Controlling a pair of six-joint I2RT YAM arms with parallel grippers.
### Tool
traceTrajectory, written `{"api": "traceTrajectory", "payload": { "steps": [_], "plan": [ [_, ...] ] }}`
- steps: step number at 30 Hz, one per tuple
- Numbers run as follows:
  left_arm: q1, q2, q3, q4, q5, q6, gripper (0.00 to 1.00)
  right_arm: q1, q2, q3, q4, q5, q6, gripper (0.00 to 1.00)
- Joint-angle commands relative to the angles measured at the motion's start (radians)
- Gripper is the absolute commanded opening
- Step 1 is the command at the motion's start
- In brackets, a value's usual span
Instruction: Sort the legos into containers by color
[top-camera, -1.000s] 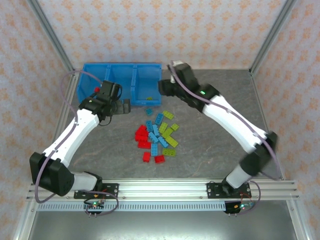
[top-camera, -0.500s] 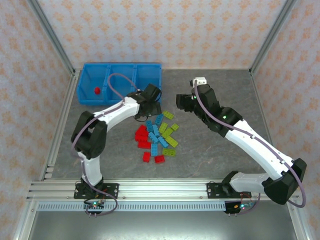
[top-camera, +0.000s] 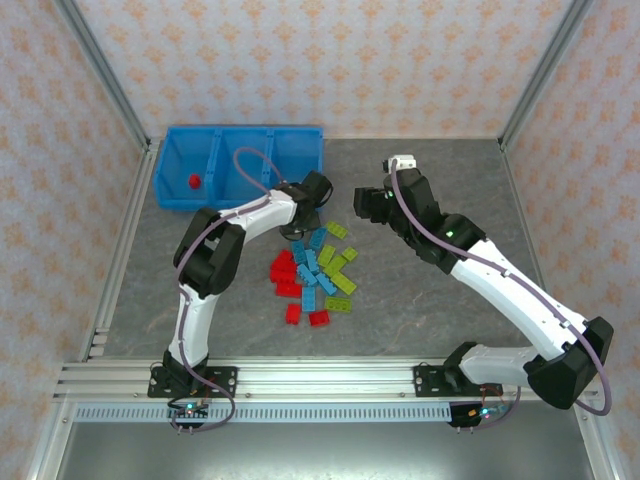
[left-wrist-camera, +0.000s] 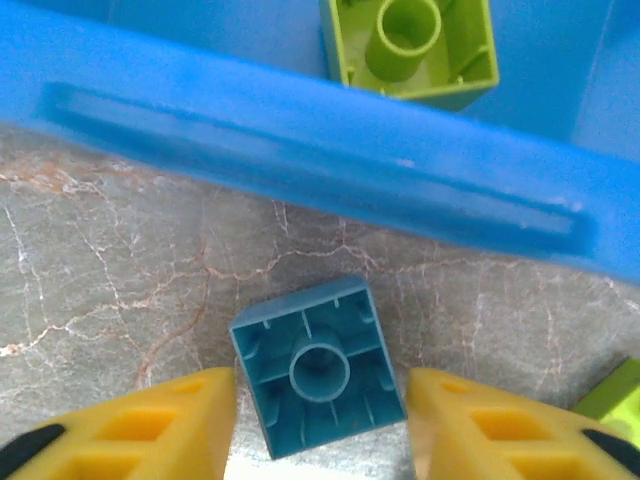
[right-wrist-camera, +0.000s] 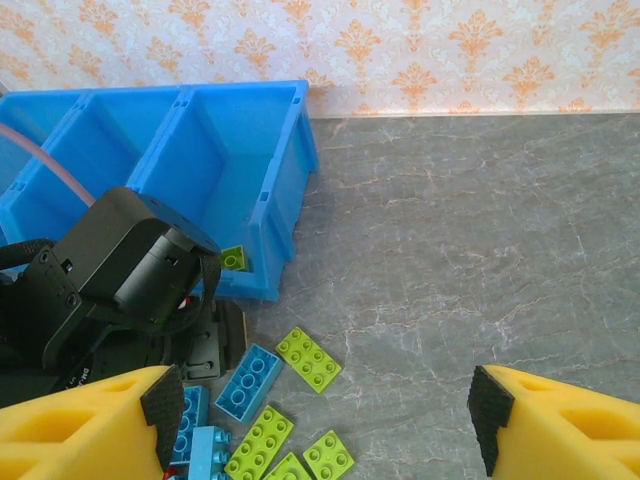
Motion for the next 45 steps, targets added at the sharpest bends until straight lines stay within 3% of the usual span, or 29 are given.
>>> {"api": "traceTrajectory", "payload": {
  "steps": [1,5,15,22,26,30,36,38,42,45],
  "plan": [
    [0.003,0.010,0.028,-0.028,-0.053,0.001,0.38,-0.004,0.009,0.040,-0.034,0.010,0.019,0.77],
    [0.003,-0.013,0.013,-0.036,-0.040,0.014,0.26,-0.004,0.017,0.041,-0.029,-0.005,0.039,0.78],
    [0.002,-0.250,-0.067,-0.056,0.062,0.037,0.26,-0.004,0.043,0.055,-0.015,-0.013,0.043,0.78],
    [0.051,-0.412,-0.010,-0.095,-0.120,0.139,0.26,-0.004,0.053,0.058,-0.012,-0.019,0.038,0.78],
    [0.173,-0.337,0.085,-0.080,-0.153,0.195,0.26,-0.004,0.050,0.061,-0.022,-0.020,0.044,0.78],
    [0.288,-0.153,0.247,-0.083,-0.113,0.243,0.26,-0.004,0.036,0.060,-0.037,-0.018,0.053,0.78],
    [0.354,0.084,0.530,-0.154,-0.079,0.333,0.26,-0.004,-0.001,0.033,-0.053,-0.006,0.072,0.78],
    [0.365,0.128,0.600,-0.185,-0.062,0.346,0.32,-0.004,-0.005,0.027,-0.057,-0.005,0.076,0.78],
    [0.372,0.113,0.626,-0.205,-0.030,0.356,0.58,-0.004,0.002,0.025,-0.078,0.004,0.091,0.78],
    [0.372,0.023,0.535,-0.163,-0.005,0.342,0.65,-0.004,0.015,0.019,-0.084,0.016,0.104,0.78]
  ]
}}
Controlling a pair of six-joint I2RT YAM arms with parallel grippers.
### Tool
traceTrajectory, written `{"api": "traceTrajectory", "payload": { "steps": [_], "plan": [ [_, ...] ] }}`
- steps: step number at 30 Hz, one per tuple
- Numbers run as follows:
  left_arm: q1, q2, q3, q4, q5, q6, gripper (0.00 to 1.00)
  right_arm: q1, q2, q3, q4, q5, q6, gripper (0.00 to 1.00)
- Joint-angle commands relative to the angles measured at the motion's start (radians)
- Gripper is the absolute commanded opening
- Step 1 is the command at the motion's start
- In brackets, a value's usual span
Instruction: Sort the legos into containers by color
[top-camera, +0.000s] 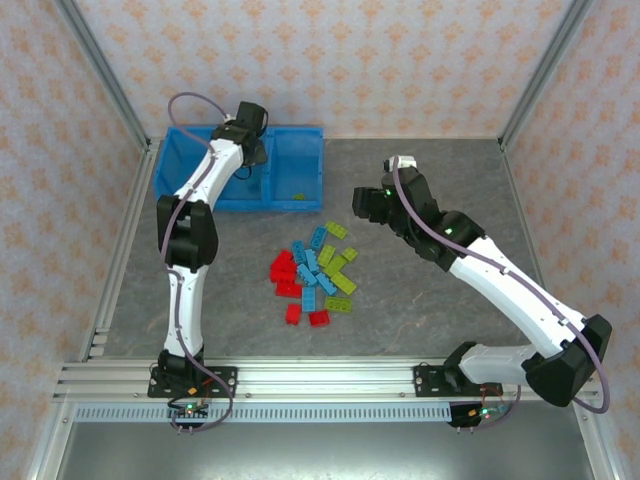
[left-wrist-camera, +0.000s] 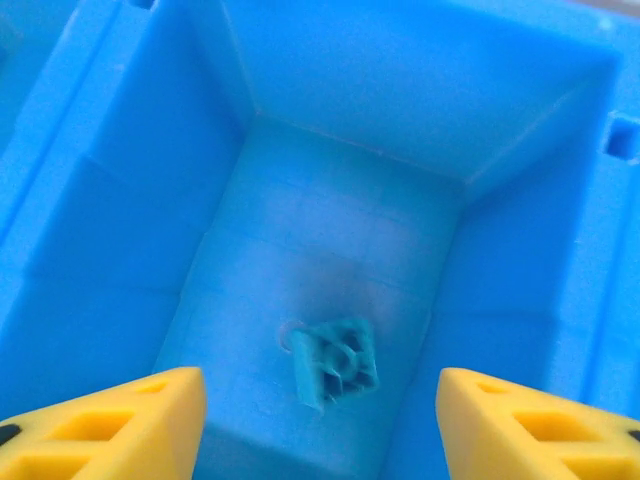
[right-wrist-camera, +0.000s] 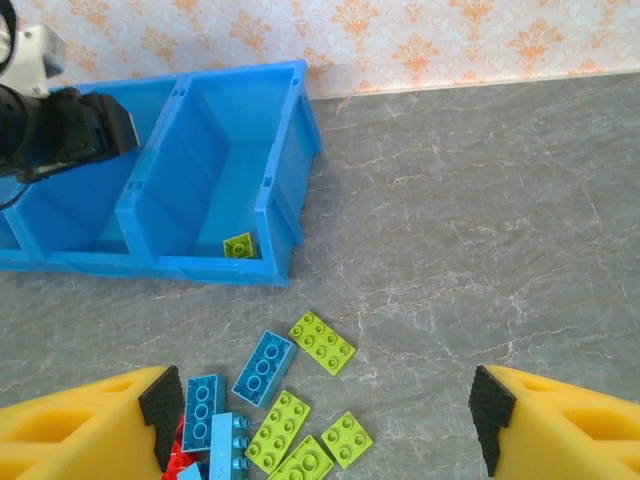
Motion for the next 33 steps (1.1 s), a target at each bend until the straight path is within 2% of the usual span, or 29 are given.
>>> {"api": "traceTrajectory", "payload": {
  "steps": [1,4,6,10,16,20,23,26,30,33],
  "plan": [
    [0.001,-0.163,-0.062,0.002,0.031,0.005,0.66,-0.004,0.007,-0.004,-0.035,0.033,0.028,0.78],
    [-0.002,-0.305,-0.189,0.037,0.082,-0.029,0.66,-0.004,0.038,-0.001,-0.045,0.032,0.048,0.78],
    [-0.014,-0.452,-0.318,0.101,0.129,-0.036,0.66,-0.006,0.080,0.009,-0.062,0.023,0.078,0.78],
    [-0.076,-0.695,-0.526,0.197,0.150,0.025,0.68,-0.007,0.176,0.031,-0.088,-0.019,0.134,0.78],
    [-0.212,-0.972,-0.746,0.262,0.183,0.283,0.73,-0.036,0.356,0.043,-0.100,-0.133,0.211,0.78],
    [-0.232,-1.110,-0.917,0.319,0.341,0.483,0.89,-0.073,0.486,0.045,-0.124,-0.253,0.264,0.78],
    [-0.278,-1.180,-1.013,0.379,0.354,0.571,1.00,-0.076,0.571,0.073,-0.162,-0.285,0.303,0.78],
    [-0.310,-1.191,-1.009,0.332,0.363,0.636,1.00,-0.076,0.627,0.083,-0.168,-0.333,0.353,0.77],
    [-0.334,-1.169,-0.951,0.245,0.273,0.677,1.00,-0.076,0.666,0.071,-0.142,-0.373,0.412,0.73],
    [-0.333,-1.165,-0.948,0.240,0.225,0.699,1.00,-0.076,0.700,0.089,-0.158,-0.368,0.428,0.70]
  ]
}}
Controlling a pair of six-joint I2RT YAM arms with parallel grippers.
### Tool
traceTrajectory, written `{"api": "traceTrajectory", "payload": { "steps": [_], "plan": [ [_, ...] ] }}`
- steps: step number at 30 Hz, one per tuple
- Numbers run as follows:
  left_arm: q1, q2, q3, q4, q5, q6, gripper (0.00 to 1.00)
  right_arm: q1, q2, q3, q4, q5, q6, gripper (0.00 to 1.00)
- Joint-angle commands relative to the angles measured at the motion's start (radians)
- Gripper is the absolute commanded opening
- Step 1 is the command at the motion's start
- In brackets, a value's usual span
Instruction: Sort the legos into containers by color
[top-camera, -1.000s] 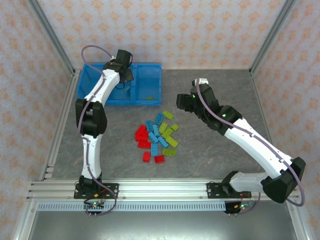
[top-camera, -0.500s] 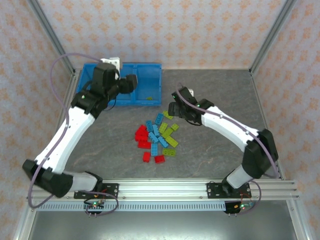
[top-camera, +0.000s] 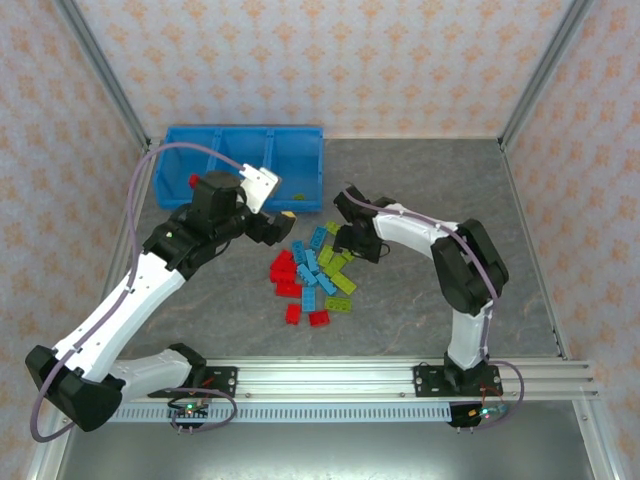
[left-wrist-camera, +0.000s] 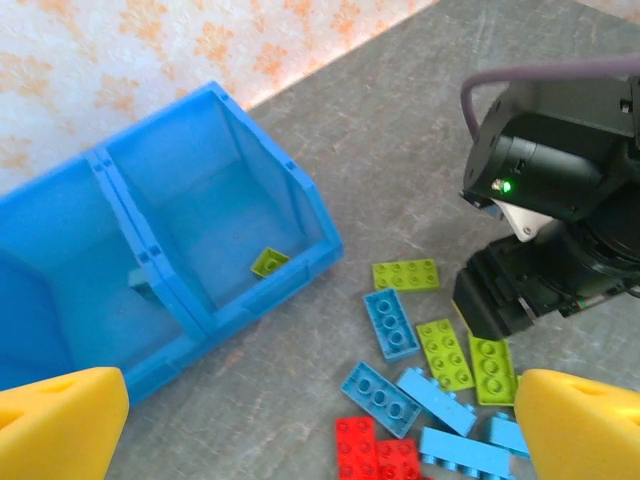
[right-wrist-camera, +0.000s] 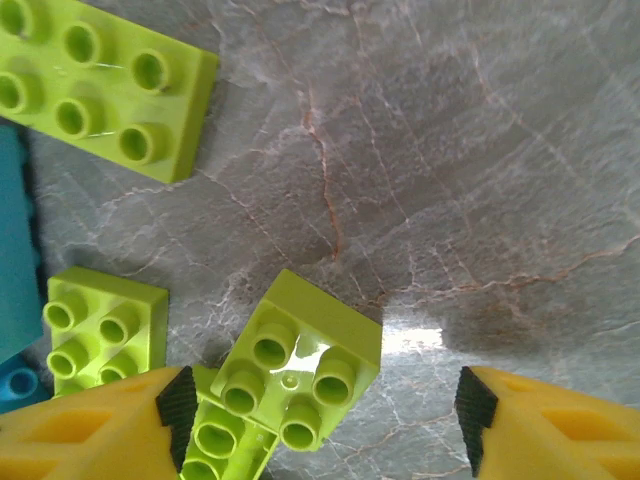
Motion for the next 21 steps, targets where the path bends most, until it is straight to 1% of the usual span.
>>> {"api": "traceTrajectory", "payload": {
  "steps": [1,4,9,11,13,16,18,21],
  "plan": [
    [-0.001,-0.001,0.027,-0.024,-0.075,0.068,1.00,0.003,0.033,0.044,-0.046,-0.002,0.056,0.69],
    [-0.002,-0.007,0.008,-0.007,-0.076,0.057,1.00,0.002,0.046,0.045,-0.062,0.037,0.067,0.66],
    [-0.002,-0.042,-0.050,0.048,-0.014,0.035,1.00,0.002,0.042,0.034,-0.083,0.094,0.087,0.53],
    [-0.002,-0.050,-0.065,0.063,-0.035,0.037,1.00,0.002,0.020,0.034,-0.096,0.126,0.095,0.48],
    [-0.002,-0.053,-0.071,0.070,-0.075,0.040,1.00,0.002,-0.017,0.032,-0.095,0.157,0.098,0.45],
    [-0.001,-0.061,-0.079,0.085,-0.145,0.030,1.00,0.002,-0.095,0.041,-0.087,0.206,0.089,0.30],
    [-0.002,-0.070,-0.086,0.095,-0.171,0.018,1.00,0.008,-0.161,0.041,-0.048,0.244,0.072,0.20],
    [-0.002,-0.083,-0.100,0.114,-0.191,0.011,1.00,0.031,-0.242,0.063,0.048,0.297,0.017,0.19]
  ]
}}
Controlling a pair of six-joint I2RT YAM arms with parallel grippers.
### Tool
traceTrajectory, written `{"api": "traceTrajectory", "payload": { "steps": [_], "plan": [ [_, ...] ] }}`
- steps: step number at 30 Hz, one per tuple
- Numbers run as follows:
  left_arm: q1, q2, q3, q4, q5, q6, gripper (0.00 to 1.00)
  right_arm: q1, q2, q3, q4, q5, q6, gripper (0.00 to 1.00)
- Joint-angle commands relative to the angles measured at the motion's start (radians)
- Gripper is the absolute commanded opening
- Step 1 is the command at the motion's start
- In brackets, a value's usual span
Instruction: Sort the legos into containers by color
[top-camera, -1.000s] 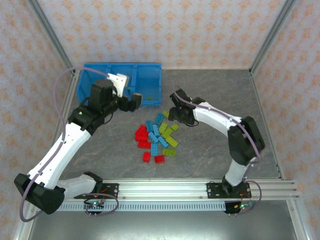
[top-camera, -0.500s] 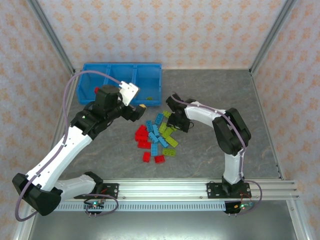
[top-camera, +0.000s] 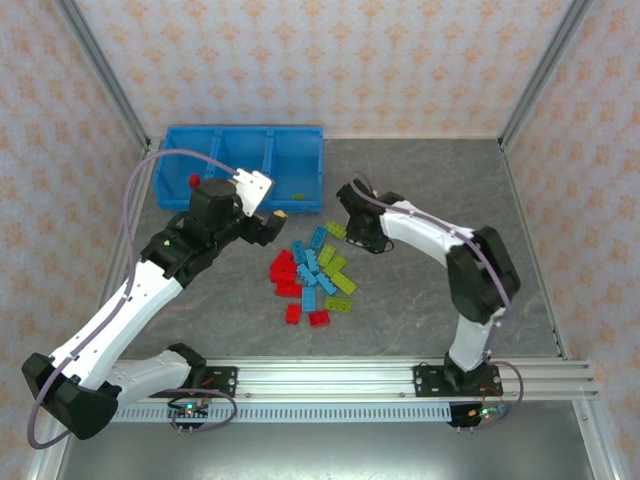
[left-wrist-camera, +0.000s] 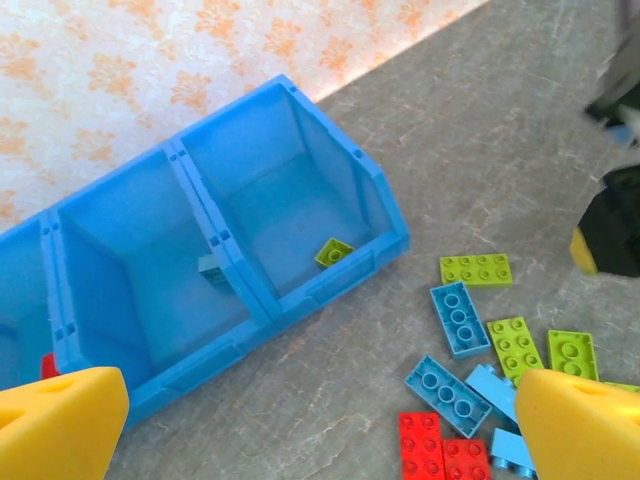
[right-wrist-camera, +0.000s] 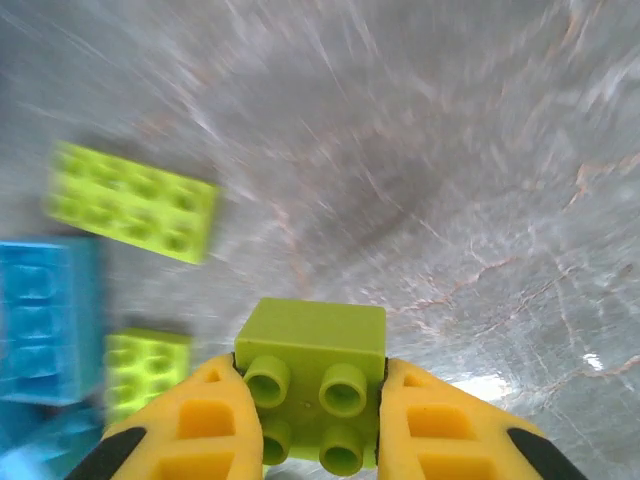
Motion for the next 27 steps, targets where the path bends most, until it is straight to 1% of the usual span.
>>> {"api": "traceTrajectory", "payload": {
  "steps": [1,4,6,8,11,15,16,20,22,24,25,27],
  "plan": [
    [-0.002,-0.029,-0.017,0.055,-0.072,-0.014,1.00,0.038,-0.113,0.055,0.119,0.125,-0.077,0.19],
    [-0.001,-0.033,-0.018,0.053,-0.117,-0.008,1.00,0.073,-0.122,0.086,0.282,0.166,-0.191,0.23],
    [0.000,-0.034,-0.021,0.052,-0.137,0.003,1.00,0.082,-0.079,0.124,0.378,0.153,-0.274,0.25],
    [0.000,-0.033,-0.022,0.047,-0.156,0.008,1.00,0.083,0.010,0.206,0.423,0.126,-0.353,0.24],
    [-0.001,-0.031,-0.031,0.058,-0.170,0.009,1.00,0.083,0.173,0.384,0.381,0.112,-0.454,0.22],
    [-0.001,-0.024,-0.030,0.057,-0.176,0.009,1.00,0.082,0.384,0.625,0.299,0.135,-0.521,0.23],
    [0.000,-0.021,-0.032,0.059,-0.178,0.009,1.00,0.082,0.441,0.706,0.259,0.138,-0.526,0.24],
    [0.001,-0.002,-0.045,0.072,-0.198,0.010,1.00,0.082,0.628,0.971,0.117,0.122,-0.522,0.33],
    [0.001,0.011,-0.049,0.075,-0.214,0.013,1.00,0.082,0.677,1.059,0.072,0.101,-0.516,0.39],
    [0.000,0.023,-0.048,0.074,-0.229,0.015,1.00,0.082,0.686,1.093,0.056,0.085,-0.510,0.47],
    [0.000,0.029,-0.046,0.071,-0.238,0.016,1.00,0.082,0.677,1.092,0.055,0.077,-0.508,0.49],
    [-0.001,0.038,-0.043,0.066,-0.258,0.012,1.00,0.082,0.647,1.074,0.051,0.066,-0.506,0.50]
  ]
}}
